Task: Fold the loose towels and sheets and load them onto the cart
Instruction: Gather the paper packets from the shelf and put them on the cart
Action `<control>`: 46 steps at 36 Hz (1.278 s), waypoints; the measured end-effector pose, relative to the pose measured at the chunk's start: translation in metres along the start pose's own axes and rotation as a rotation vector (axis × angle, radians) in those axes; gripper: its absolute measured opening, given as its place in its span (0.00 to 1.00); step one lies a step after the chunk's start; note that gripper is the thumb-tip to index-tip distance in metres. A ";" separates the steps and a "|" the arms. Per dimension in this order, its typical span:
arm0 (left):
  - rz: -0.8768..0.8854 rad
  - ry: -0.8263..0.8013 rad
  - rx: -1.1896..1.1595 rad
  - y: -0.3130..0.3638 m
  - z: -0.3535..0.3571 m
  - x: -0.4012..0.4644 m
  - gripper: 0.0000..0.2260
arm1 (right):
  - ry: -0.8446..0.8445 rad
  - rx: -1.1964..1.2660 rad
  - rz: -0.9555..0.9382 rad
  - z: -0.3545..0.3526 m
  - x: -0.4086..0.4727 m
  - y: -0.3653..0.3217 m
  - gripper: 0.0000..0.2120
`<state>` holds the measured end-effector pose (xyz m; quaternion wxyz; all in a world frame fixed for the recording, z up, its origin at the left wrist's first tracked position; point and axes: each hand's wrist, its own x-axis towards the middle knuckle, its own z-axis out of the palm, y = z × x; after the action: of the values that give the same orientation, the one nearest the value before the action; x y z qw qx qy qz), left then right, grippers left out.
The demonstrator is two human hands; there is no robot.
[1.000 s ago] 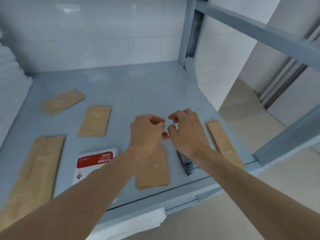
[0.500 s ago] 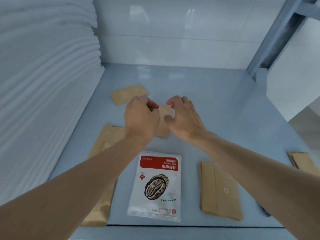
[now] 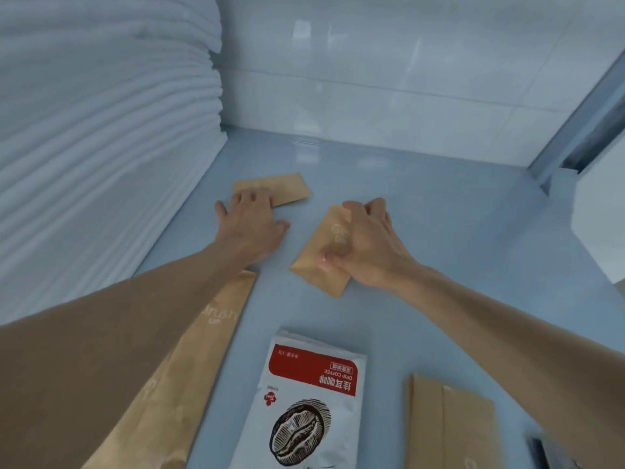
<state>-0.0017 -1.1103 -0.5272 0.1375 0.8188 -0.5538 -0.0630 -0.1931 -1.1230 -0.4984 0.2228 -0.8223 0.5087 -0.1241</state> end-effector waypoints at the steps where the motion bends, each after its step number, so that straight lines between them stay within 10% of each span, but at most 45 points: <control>1: 0.013 0.009 0.009 -0.001 0.000 0.000 0.22 | 0.015 0.014 -0.001 0.000 0.001 0.003 0.36; 14: 0.344 0.135 0.583 -0.006 -0.006 -0.021 0.09 | 0.154 0.246 0.140 0.005 -0.019 0.023 0.33; 22: -0.012 0.393 -0.464 0.019 -0.041 -0.046 0.11 | 0.397 0.796 0.340 -0.017 -0.047 0.015 0.11; 26: -0.112 0.220 -0.905 0.044 -0.057 -0.075 0.11 | 0.309 1.209 0.305 -0.034 -0.074 0.006 0.07; 32: -0.114 -0.244 -1.368 0.062 -0.073 -0.123 0.08 | 0.293 1.123 0.310 -0.050 -0.125 0.004 0.11; 46: 0.083 -0.740 -1.302 0.076 -0.129 -0.219 0.11 | 0.350 0.754 0.267 -0.108 -0.229 -0.036 0.12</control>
<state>-0.1197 -0.9150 -0.3928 0.4012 0.4756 -0.4451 -0.6441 -0.3153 -0.9305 -0.3821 0.4318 -0.5770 0.5599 -0.4089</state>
